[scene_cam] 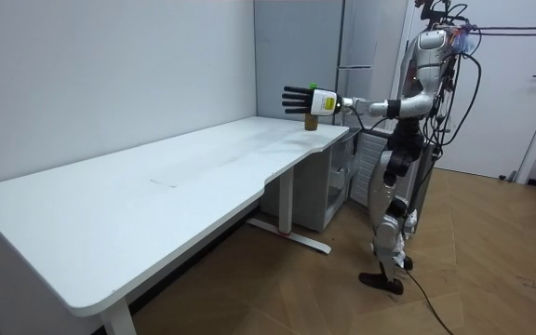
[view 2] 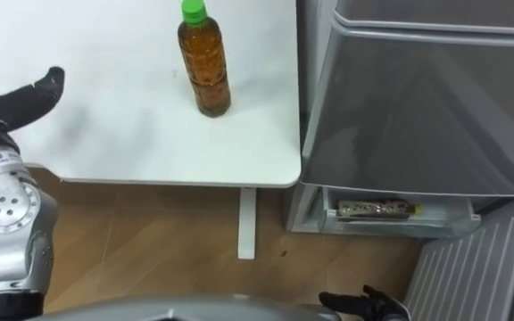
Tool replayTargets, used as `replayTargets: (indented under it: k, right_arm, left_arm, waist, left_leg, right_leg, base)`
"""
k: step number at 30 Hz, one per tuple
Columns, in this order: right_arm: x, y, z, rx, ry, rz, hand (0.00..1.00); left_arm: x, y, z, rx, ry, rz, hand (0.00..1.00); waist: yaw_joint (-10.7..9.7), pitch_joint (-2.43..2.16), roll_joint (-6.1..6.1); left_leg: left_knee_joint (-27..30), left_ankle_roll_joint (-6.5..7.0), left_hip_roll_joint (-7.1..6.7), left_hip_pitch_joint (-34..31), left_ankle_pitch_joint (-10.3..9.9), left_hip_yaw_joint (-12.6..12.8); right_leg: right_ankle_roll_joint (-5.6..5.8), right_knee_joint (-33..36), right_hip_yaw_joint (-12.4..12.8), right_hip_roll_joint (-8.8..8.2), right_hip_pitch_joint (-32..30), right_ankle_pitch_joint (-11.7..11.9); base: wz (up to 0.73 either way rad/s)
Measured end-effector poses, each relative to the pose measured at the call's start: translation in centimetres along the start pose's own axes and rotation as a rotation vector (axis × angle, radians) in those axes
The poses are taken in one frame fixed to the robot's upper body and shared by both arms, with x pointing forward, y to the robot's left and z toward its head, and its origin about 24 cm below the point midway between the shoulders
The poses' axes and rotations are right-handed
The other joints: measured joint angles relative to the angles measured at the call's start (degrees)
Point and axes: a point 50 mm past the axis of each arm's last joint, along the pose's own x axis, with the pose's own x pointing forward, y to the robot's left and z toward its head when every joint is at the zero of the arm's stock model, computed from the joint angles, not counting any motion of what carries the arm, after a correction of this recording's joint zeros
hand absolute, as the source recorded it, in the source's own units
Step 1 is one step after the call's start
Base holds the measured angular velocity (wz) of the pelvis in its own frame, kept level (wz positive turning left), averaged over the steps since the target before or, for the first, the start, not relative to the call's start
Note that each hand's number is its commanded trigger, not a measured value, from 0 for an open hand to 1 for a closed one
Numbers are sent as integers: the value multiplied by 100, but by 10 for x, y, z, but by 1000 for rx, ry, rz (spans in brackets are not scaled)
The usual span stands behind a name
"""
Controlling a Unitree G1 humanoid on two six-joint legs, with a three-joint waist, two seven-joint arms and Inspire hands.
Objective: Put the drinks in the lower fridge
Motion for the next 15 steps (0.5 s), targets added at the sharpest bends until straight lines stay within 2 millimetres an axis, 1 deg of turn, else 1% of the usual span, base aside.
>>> replayTargets:
  k: [2,6,8,12,14,15]
  right_arm:
    - [0,0,-1,2,1,6,0]
    - [0,0,0,-8,-5,8,0]
    - [1,1,4,-14,-13,18,0]
    - [1,1,3,-16,-3,19,0]
    - [1,1,4,-17,-5,21,0]
    - [1,1,4,-17,-5,21,0]
  left_arm:
    - [0,-3,4,-10,-16,-28,0]
    - [-1,-7,6,-15,-21,-74,0]
    - [-2,-12,4,-12,-10,-126,0]
    - [-6,-22,2,-9,11,-231,0]
    - [-8,-28,0,-5,28,-292,0]
    - [-9,-30,0,-6,30,-309,0]
  waist:
    - [-7,-6,-9]
    - [-33,-12,-19]
    - [-42,-18,-27]
    - [-75,-19,-27]
    - [-147,-20,-12]
    - [-150,-19,-8]
  left_leg:
    - [-24,0,2,13,1,10]
    - [-51,0,-2,-1,1,13]
    - [-87,1,-3,-22,1,9]
    - [-73,1,-5,-11,2,-4]
    - [-83,1,-2,-8,2,8]
    - [-87,2,-1,-12,2,19]
  right_leg:
    - [0,0,10,0,0,0]
    - [0,0,56,4,3,0]
    - [0,0,54,5,9,0]
    - [0,0,77,6,-14,0]
    - [0,3,142,9,-64,0]
    - [0,3,147,9,-74,0]
  base:
    - [-2]
    - [0]
    - [0]
    - [0]
    - [-2]
    - [-8]
